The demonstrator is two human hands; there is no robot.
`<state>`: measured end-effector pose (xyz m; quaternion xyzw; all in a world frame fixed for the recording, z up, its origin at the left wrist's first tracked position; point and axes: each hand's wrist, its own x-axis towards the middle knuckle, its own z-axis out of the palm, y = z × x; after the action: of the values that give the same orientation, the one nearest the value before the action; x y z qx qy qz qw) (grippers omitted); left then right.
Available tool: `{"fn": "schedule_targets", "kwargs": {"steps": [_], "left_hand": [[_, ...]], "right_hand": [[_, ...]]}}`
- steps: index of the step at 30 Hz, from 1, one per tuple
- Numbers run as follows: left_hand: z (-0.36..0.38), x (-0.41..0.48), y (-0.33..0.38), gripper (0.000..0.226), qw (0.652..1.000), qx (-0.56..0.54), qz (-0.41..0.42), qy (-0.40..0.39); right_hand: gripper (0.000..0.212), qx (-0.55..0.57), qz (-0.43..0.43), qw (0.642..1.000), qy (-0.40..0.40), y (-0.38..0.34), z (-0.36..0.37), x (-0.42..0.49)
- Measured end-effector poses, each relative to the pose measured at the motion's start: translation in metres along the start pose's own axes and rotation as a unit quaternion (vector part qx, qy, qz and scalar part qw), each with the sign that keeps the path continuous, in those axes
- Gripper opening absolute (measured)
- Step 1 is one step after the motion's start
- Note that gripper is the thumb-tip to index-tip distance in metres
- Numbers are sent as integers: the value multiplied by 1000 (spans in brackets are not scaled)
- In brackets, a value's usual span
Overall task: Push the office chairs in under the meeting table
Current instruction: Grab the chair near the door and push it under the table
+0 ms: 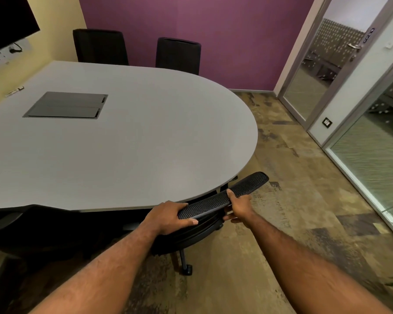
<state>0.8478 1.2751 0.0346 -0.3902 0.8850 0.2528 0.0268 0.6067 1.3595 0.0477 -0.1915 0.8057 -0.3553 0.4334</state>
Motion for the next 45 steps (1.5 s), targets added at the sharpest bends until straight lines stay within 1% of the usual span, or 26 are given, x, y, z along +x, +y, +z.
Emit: {"fn": "schedule_targets", "kwargs": {"steps": [4,10,16,20,25,29,35,37,39,41,43,45], "left_hand": [[-5,7,0,87,998,44,30,45],[0,15,11,85,997,34,29,58],[8,25,31,87,996,28,22,79],[7,32,34,86,996,32,30,78],[7,35,34,92,995,34,33,83],[11,32,35,90,996,28,30,78],[17,23,38,90,997,23,11,71],[19,17,40,93,998,20,7,65],[21,13,43,95,998,21,4,58],[20,8,44,95,998,28,2,48],[16,4,43,93,999,41,2,34],[11,0,41,90,998,55,2,22]], "right_hand": [[68,-16,3,1000,-6,-9,-4,7],[68,-35,3,999,-6,-16,-14,22],[62,-46,0,999,-7,-20,-29,39],[65,-48,-8,999,-6,-18,-36,44],[68,-50,-15,999,0,-19,-37,44],[69,-56,-16,998,6,-17,-38,41],[74,-105,-39,994,21,-9,-42,37],[74,-127,-61,989,35,-6,-44,36],[69,-150,-84,984,44,-3,-47,34],[68,-189,-91,976,61,-2,-49,29],[68,-258,-101,956,100,-3,-51,21],[67,-336,-116,921,159,-6,-52,11]]}}
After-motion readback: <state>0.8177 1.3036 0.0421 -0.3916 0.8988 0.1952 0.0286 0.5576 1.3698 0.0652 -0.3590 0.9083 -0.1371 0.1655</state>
